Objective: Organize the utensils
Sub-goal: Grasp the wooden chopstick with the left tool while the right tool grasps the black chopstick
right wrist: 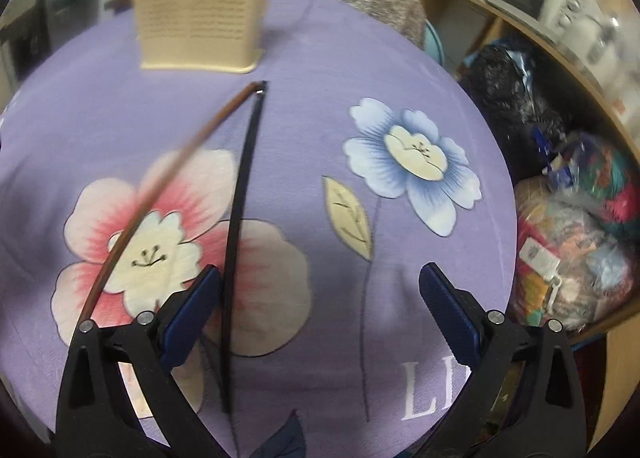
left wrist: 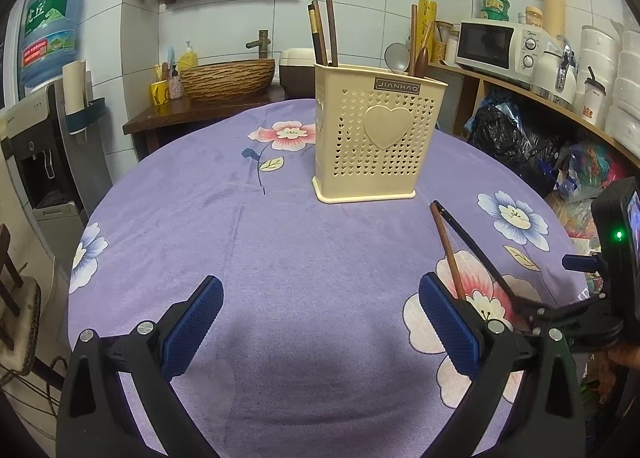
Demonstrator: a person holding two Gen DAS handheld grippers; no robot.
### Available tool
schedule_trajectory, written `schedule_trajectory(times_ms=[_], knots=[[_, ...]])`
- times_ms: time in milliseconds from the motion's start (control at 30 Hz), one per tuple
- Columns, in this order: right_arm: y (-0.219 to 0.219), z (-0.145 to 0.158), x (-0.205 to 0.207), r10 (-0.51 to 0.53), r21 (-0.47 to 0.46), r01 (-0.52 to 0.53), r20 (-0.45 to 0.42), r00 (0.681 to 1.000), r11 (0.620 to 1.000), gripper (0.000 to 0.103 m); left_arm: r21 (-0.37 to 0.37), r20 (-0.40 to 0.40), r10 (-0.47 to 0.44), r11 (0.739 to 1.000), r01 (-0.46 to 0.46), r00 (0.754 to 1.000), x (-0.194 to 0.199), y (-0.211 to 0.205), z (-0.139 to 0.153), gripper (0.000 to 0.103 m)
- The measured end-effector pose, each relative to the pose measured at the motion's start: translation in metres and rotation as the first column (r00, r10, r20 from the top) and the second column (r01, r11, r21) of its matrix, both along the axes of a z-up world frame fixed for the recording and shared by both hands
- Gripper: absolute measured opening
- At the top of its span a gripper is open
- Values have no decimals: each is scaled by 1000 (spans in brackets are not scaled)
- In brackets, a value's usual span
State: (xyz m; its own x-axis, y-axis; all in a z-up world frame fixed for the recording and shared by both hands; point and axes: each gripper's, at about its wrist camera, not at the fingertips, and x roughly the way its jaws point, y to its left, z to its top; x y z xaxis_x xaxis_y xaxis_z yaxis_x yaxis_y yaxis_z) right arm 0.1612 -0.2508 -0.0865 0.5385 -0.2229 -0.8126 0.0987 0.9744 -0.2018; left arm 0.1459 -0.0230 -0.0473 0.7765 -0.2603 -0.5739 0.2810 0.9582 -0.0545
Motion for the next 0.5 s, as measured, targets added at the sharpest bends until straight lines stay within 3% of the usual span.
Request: schedule_trajectory(times_ms=[100, 267, 367, 500], knots=[[-4, 2, 0, 20, 74, -23, 44, 999, 997, 97, 4, -6, -2, 1000, 2, 1000, 1, -3, -1, 98], [8, 1, 13, 82, 96, -89, 75, 994, 991, 92, 2, -18, -2, 1000, 2, 1000, 0, -2, -2, 98], [9, 1, 26, 101, 127, -111, 87, 991, 986, 81, -3, -24, 4, 1000, -4, 1000, 1, -1, -3, 98], [4, -1, 48, 104, 174, -118, 84, 991, 978, 57, -10, -34, 7, 1000, -8, 999, 2, 0, -4, 98]])
